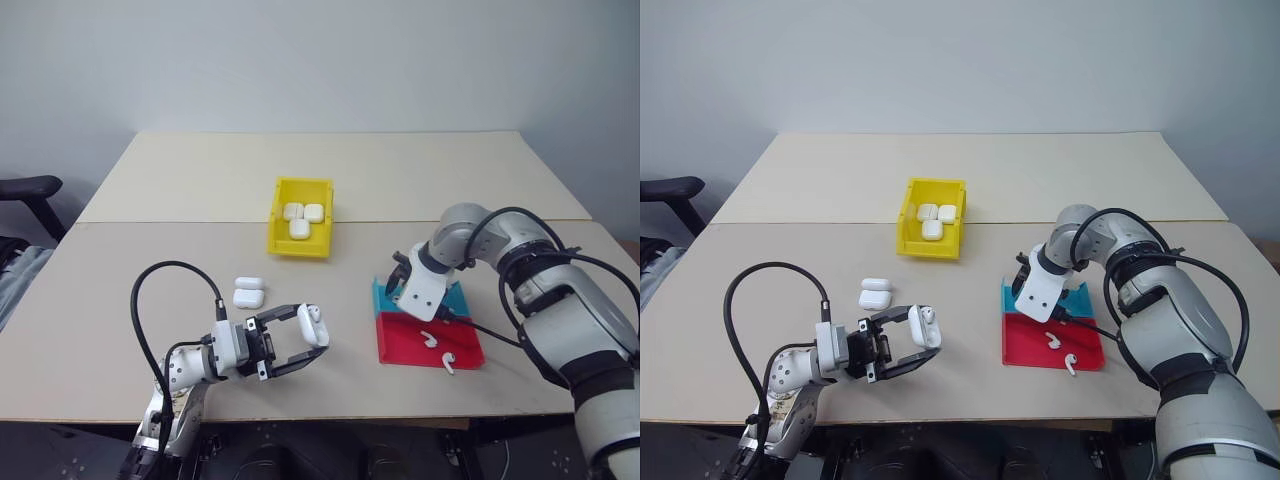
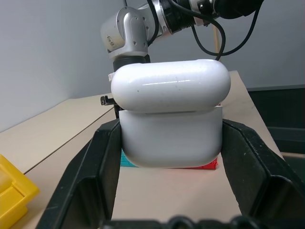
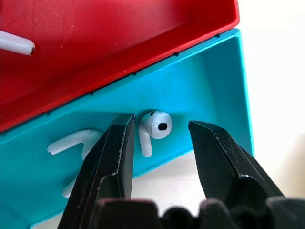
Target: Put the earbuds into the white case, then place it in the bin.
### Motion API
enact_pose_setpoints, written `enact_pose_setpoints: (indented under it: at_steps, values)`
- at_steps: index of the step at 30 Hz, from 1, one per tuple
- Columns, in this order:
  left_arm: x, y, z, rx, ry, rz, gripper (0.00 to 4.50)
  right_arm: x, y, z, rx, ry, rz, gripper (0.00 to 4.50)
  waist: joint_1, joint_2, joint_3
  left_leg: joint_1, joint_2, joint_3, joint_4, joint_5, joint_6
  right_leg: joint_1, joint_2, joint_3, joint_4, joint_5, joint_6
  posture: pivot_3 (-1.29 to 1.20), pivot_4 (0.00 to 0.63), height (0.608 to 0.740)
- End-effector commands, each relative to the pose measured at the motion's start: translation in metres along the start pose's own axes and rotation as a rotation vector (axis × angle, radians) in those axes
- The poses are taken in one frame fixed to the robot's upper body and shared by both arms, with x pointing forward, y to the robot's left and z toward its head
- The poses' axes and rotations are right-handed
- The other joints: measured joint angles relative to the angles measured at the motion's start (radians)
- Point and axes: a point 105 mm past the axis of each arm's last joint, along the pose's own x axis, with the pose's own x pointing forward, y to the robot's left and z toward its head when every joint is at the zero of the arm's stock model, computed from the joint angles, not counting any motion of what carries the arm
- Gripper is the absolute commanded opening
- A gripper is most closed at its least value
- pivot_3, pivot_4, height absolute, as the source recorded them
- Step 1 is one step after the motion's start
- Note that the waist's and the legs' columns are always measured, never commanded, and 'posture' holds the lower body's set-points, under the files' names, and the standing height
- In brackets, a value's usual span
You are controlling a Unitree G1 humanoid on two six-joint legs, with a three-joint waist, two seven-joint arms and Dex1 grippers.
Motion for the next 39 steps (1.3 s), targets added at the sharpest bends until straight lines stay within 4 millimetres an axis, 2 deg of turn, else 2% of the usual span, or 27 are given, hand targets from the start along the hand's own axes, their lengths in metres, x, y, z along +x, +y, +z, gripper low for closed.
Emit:
enact_pose_setpoints:
  at_steps: [1, 15, 17, 29, 32, 39]
  values:
    - [0.0026, 0.0017, 0.0081, 0.045, -0.027, -0.003, 2.83, -0.0066, -0.0037, -0.0035, -0.023, 0.028, 0.001, 1.89, 0.000, 0.000, 0.000, 0.000, 0.000, 0.000, 0.000, 0.000, 0.000, 0.000, 0.000, 0.000, 0.000, 0.000, 0.000, 0.00, 0.150, 0.740]
    - [0.0031, 0.0014, 0.0077, 0.048, -0.032, -0.001, 2.83, -0.0065, -0.0039, -0.0031, -0.035, 0.027, 0.002, 1.89, 0.000, 0.000, 0.000, 0.001, 0.000, 0.000, 0.000, 0.000, 0.000, 0.000, 0.000, 0.000, 0.000, 0.000, 0.000, 0.00, 0.150, 0.740]
    - [0.0031, 0.0015, 0.0077, 0.048, -0.031, 0.000, 2.83, -0.0065, -0.0036, -0.0028, -0.035, 0.024, 0.002, 1.53, 0.000, 0.000, 0.000, 0.001, 0.000, 0.000, 0.000, 0.000, 0.000, 0.000, 0.000, 0.000, 0.000, 0.000, 0.000, 0.00, 0.150, 0.740]
    - [0.0034, 0.0020, 0.0074, 0.049, -0.030, 0.001, 2.83, -0.0061, -0.0035, -0.0049, -0.028, 0.038, 0.001, 1.53, -0.001, 0.000, 0.000, 0.001, 0.000, 0.000, 0.000, 0.000, 0.000, 0.000, 0.000, 0.000, 0.000, 0.000, 0.000, 0.00, 0.150, 0.740]
    - [0.0032, 0.0019, 0.0075, 0.049, -0.030, 0.001, 2.83, -0.0059, -0.0027, -0.0041, -0.030, 0.032, -0.001, 0.99, -0.001, 0.000, 0.000, 0.001, 0.000, 0.001, -0.001, 0.000, 0.000, 0.000, 0.000, 0.000, 0.000, 0.000, 0.000, 0.00, 0.150, 0.740]
    - [0.0035, 0.0021, 0.0075, 0.051, -0.031, 0.003, 2.83, -0.0057, -0.0055, -0.0052, -0.021, 0.041, -0.016, 0.99, -0.001, 0.000, 0.000, 0.001, 0.000, 0.001, -0.001, 0.000, 0.000, 0.000, 0.000, 0.000, 0.000, 0.000, 0.000, 0.00, 0.150, 0.740]
